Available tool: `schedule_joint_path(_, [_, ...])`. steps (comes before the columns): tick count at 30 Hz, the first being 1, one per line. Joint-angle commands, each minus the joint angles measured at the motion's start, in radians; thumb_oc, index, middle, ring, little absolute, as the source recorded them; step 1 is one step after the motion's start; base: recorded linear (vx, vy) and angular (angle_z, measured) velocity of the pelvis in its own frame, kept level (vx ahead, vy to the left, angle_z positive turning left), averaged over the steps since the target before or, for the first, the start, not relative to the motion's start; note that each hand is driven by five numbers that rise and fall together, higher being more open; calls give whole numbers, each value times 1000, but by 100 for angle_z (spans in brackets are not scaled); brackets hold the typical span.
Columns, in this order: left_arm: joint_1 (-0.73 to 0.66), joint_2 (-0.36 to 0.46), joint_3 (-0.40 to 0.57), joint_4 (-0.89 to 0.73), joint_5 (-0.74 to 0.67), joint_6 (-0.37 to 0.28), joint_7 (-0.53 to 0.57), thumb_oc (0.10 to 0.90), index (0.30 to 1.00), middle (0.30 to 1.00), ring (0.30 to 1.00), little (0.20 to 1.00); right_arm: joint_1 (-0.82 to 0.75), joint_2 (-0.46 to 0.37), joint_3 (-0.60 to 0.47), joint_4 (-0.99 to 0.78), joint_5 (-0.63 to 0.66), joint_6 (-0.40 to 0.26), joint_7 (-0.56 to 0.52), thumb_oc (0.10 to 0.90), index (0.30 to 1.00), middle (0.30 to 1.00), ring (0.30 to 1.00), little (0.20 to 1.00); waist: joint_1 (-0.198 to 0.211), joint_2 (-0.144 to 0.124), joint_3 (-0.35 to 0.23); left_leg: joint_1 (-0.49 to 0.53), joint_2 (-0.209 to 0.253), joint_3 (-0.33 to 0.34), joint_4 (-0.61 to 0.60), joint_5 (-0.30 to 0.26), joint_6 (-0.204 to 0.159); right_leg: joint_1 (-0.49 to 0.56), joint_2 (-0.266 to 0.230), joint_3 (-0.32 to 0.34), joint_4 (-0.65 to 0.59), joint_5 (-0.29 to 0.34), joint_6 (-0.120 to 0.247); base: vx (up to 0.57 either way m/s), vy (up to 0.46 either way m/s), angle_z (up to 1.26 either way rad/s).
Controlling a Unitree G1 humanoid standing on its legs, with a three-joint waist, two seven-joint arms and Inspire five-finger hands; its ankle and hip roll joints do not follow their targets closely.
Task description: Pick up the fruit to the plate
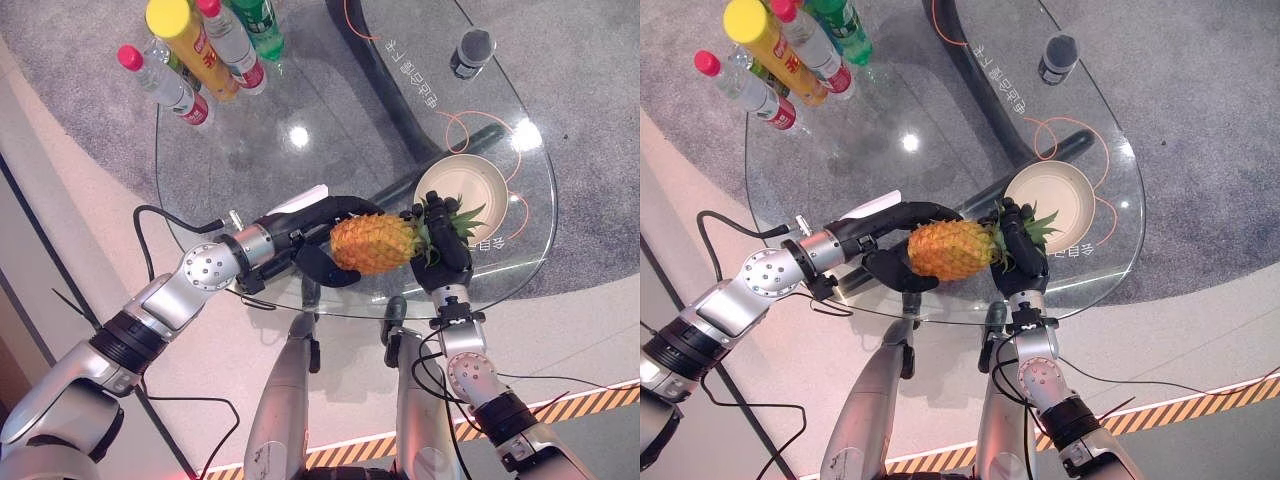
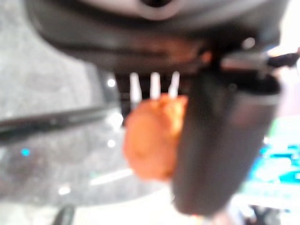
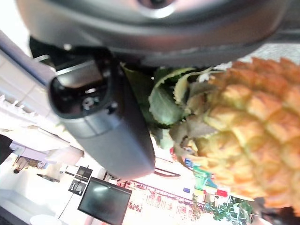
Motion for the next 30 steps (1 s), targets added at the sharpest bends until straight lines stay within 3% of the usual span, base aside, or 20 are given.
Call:
schedule_joint_path(1, [52,-35,-82,-144,65,-31,-85,800,900,900,900,900,-208,-6,-54,-139,-59,-46,114,100,300,300,300,200,-16,19,-22,10,-70,7,206,-171,41,94,16,-43,-307,289,42,0,0,0])
schedule_joint_path(11, [63,-28,-59,-146,65,-16,-85,800,900,900,900,900,-204,-26,-71,-143,-113,-50,78,100,300,300,300,200,-15,14,-22,28,-68,3,195,-166,39,112,21,-52,-310,283,40,0,0,0])
schedule_joint_path(20, [89,-22,-26,-154,67,8,-87,800,900,900,900,900,-199,-73,-104,-180,-405,-119,-136,100,300,300,300,200,-17,6,-22,49,-61,6,184,-163,38,131,27,-59,-310,276,39,0,0,0])
schedule_joint_path(24, [126,-18,12,-158,87,20,-56,800,900,900,900,900,-183,-115,-141,-230,-636,-83,-270,100,300,300,300,200,-21,-1,-22,54,-58,7,187,-167,40,134,30,-58,-306,271,37,0,0,0])
schedule_joint_path(30, [174,0,80,-147,131,36,8,800,900,900,900,900,-150,-177,-187,-281,-828,-31,-381,100,300,300,300,200,-25,-10,-22,71,-53,9,182,-166,41,149,34,-56,-305,265,38,0,0,0])
